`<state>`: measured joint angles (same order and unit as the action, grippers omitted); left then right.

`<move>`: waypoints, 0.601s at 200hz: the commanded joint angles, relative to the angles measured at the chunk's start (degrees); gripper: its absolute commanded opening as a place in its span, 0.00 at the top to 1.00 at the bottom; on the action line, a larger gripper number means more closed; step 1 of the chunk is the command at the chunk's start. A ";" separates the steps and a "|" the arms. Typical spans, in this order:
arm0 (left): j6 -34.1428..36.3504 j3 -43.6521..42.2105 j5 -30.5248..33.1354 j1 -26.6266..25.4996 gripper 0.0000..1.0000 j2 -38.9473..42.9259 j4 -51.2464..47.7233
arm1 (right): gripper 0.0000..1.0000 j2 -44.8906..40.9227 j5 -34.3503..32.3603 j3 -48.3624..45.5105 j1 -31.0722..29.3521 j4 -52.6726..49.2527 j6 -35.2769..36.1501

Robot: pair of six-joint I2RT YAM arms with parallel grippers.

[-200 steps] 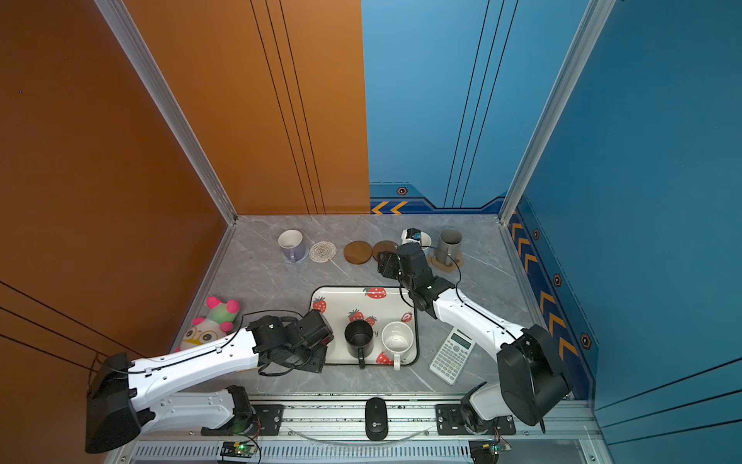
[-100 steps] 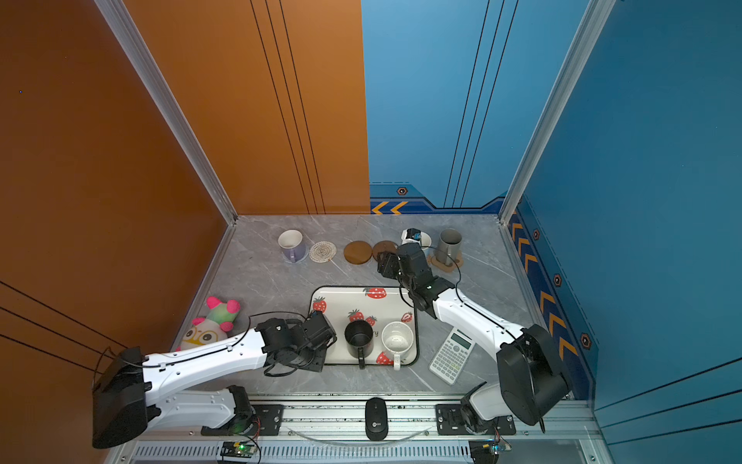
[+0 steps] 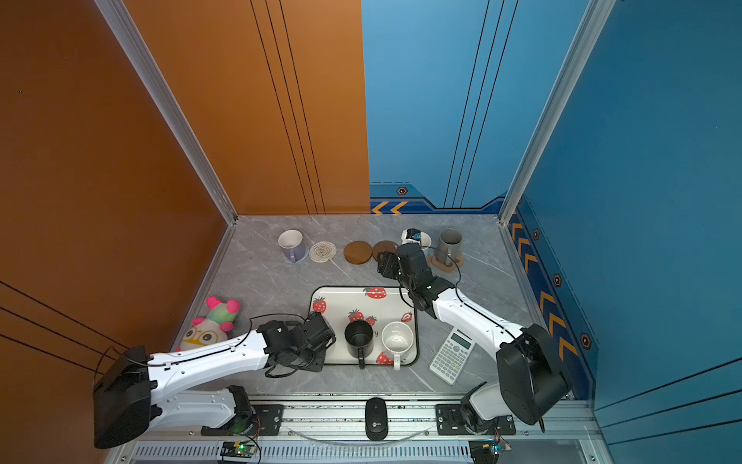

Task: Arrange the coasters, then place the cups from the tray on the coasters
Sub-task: 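Lower the left gripper onto the red-lined mug rim and grasp it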

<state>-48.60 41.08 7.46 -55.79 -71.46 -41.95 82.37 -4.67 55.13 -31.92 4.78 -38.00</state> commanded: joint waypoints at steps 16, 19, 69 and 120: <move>-0.45 -0.96 1.56 1.30 0.67 -0.79 1.44 | 0.34 0.60 0.01 1.64 0.17 0.67 -0.76; -0.44 -1.00 1.59 1.51 0.67 -0.86 1.44 | 0.34 0.60 0.01 1.58 0.18 0.66 -0.71; 0.06 -0.84 1.79 1.75 0.79 -0.87 1.55 | 0.34 0.84 0.02 1.71 0.26 0.76 -0.68; 0.26 -0.15 2.60 1.83 1.00 -0.65 1.48 | 0.34 1.22 0.20 1.74 0.22 0.76 -0.85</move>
<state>-48.73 40.62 8.38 -54.68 -72.03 -40.05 82.91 -4.67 55.13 -31.88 4.78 -38.02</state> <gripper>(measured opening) 0.169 0.660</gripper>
